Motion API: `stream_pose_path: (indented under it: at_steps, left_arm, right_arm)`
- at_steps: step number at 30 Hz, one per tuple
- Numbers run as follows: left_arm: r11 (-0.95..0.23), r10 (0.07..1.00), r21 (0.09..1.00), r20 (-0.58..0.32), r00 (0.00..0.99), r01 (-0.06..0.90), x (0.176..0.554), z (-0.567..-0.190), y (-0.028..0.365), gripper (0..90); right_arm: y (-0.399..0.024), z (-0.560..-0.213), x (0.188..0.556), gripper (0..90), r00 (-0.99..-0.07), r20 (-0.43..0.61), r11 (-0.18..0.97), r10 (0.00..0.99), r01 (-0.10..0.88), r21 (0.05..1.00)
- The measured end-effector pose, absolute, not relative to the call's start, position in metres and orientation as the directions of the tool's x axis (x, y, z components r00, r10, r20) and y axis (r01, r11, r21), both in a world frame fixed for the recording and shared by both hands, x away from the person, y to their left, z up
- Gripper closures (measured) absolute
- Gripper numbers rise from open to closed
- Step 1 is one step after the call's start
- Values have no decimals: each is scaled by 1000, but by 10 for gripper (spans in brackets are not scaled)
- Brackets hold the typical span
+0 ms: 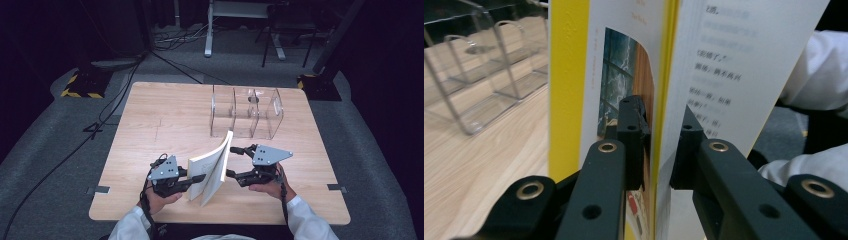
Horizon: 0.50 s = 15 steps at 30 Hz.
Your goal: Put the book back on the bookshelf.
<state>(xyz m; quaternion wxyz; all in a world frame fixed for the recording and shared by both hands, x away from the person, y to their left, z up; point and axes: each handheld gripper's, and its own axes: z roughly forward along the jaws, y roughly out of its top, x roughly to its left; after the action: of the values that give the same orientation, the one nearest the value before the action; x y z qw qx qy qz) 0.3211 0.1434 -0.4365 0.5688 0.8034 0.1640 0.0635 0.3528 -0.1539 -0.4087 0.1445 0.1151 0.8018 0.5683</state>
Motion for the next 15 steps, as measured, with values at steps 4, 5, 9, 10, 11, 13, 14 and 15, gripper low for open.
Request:
stream_pose_path:
  at_steps: [4,5,9,10,11,13,14,15]
  left_arm:
    - [-280,291,941,-104,951,188,331,-439,130,782]
    - [-276,288,942,-107,952,190,333,-440,128,782]
    - [-252,253,948,-129,959,195,344,-441,116,782]
    - [-240,238,950,-139,961,197,347,-441,111,782]
    - [-240,230,951,-142,963,197,350,-441,109,784]
    - [-243,220,952,-134,966,187,353,-441,100,784]
    - [-242,217,952,-136,967,188,354,-441,97,779]
    - [-246,218,952,-129,967,183,354,-441,95,772]
  right_arm:
    - [-156,-407,353,256,-920,-109,324,378,21,946]
    - [-159,-407,354,256,-918,-101,320,383,30,947]
    - [-170,-406,359,239,-909,-84,299,408,46,953]
    - [-172,-405,359,237,-907,-81,294,413,49,954]
    - [-176,-404,360,235,-904,-81,289,421,49,956]
    - [-182,-402,360,232,-898,-80,281,432,50,958]
    - [-185,-401,360,230,-896,-80,277,438,49,960]
    - [-187,-401,360,229,-893,-82,275,443,48,960]
